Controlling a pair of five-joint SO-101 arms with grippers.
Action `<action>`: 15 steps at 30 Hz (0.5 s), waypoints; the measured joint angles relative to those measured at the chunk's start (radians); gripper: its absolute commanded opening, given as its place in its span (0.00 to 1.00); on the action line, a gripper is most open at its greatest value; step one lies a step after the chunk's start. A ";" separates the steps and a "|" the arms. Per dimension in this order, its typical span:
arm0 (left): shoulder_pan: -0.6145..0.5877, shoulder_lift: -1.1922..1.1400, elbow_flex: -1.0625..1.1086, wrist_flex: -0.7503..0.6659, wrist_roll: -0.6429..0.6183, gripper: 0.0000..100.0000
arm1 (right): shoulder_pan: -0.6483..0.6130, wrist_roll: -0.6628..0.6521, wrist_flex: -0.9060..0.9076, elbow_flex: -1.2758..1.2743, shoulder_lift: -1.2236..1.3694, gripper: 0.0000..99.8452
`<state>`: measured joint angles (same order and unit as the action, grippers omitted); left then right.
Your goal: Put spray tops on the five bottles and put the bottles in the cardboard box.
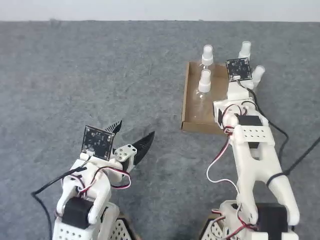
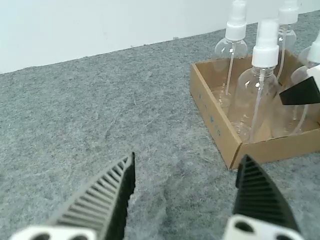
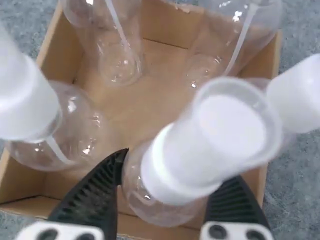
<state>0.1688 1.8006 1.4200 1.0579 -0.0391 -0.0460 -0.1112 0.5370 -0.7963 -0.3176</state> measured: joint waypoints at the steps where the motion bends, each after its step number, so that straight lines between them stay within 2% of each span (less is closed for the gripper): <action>1: 0.000 0.000 0.000 0.000 0.000 0.30 | 0.000 0.000 0.000 0.000 0.000 0.13; 8: 0.000 0.000 0.000 0.000 0.000 0.30 | 0.000 0.000 0.000 0.000 0.000 0.13; 15: 0.000 0.000 0.000 0.000 0.000 0.30 | 0.000 0.000 0.000 0.000 0.000 0.24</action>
<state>0.1688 1.8006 1.4200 1.0579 -0.0391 -0.0460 -0.1112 0.5370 -0.7963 -0.3176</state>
